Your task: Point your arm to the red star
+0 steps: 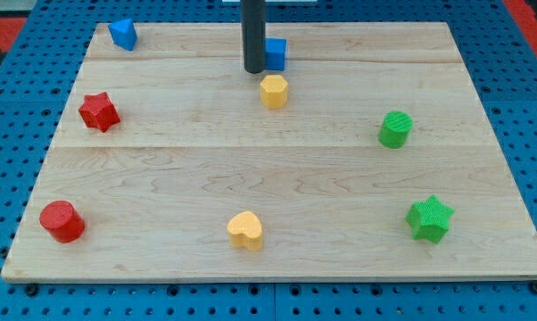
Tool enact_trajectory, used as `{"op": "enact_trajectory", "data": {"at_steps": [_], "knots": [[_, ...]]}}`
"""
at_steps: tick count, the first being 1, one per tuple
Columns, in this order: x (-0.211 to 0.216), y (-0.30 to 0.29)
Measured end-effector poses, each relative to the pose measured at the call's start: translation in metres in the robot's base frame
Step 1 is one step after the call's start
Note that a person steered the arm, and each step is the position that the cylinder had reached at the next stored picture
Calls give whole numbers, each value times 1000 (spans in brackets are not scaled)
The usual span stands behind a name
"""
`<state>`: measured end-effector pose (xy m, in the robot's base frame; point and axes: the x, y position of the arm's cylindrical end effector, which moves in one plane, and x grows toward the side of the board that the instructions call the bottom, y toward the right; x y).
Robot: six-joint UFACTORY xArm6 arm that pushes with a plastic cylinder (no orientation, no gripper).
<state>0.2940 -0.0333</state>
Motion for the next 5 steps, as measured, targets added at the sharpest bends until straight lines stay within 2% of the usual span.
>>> {"op": "enact_trajectory", "data": {"at_steps": [4, 5], "knots": [[0, -52], [0, -91]]}}
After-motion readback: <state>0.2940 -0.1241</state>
